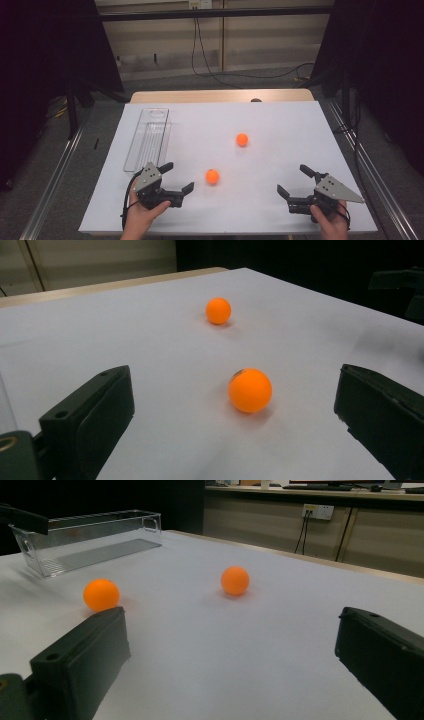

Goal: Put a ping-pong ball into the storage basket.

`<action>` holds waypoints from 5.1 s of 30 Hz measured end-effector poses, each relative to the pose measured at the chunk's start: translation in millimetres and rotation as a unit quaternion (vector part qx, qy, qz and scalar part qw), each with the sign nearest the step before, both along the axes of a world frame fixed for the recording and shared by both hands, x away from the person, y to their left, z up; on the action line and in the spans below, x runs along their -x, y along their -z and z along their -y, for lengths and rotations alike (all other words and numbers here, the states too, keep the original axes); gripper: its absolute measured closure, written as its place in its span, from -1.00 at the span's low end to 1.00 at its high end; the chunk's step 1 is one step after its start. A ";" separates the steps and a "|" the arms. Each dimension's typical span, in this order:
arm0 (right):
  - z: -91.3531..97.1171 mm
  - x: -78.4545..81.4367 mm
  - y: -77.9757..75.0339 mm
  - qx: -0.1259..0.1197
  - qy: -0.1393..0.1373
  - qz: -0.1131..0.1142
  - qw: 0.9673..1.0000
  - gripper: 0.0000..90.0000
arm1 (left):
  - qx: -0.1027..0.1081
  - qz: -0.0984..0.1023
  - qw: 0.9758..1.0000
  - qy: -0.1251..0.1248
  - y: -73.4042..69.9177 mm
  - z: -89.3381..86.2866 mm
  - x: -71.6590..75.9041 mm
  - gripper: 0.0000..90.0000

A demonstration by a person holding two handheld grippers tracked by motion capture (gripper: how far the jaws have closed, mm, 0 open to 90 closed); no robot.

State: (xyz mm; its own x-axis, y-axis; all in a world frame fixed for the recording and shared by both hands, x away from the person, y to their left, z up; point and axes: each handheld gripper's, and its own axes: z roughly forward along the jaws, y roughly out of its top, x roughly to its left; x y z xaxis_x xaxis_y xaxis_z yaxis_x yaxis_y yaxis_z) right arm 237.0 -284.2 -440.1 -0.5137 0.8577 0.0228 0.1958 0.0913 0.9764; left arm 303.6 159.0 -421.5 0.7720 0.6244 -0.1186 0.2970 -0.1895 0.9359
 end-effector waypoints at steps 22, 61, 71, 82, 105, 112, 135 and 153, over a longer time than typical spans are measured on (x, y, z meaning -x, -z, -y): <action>-0.1 0.1 -0.3 -0.002 -0.003 0.003 1.000 -0.99 | -0.024 -0.021 0.999 0.001 4.6 14.4 -9.8 -0.93; -1.4 0.0 -1.0 0.003 -0.008 0.007 1.000 -0.99 | -0.063 -0.052 0.997 0.014 12.8 39.9 -20.8 -0.92; -0.8 -0.1 -1.2 0.004 -0.006 0.008 1.000 -0.99 | -0.069 -0.056 0.996 0.007 11.9 42.8 -24.0 -0.92; -1.5 0.2 -1.5 0.003 -0.008 0.009 1.000 -0.99 | -0.086 -0.067 0.994 0.009 14.7 49.6 -25.6 -0.92; -1.1 -0.4 -1.2 0.004 -0.008 0.008 1.000 -0.99 | -0.107 -0.081 0.991 0.017 15.9 60.4 -30.3 -0.90; -1.6 -0.1 -1.3 0.002 -0.008 0.008 1.000 -0.99 | -0.109 -0.085 0.990 0.018 15.2 66.0 -33.4 -0.90; -0.7 -0.3 -1.2 -0.001 -0.007 0.007 1.000 -0.99 | -0.118 -0.097 0.988 0.024 15.3 75.6 -40.7 -0.90; -0.6 -0.8 -0.7 -0.001 -0.008 0.006 1.000 -0.99 | -0.129 -0.108 0.985 0.032 21.2 80.8 -44.6 -0.89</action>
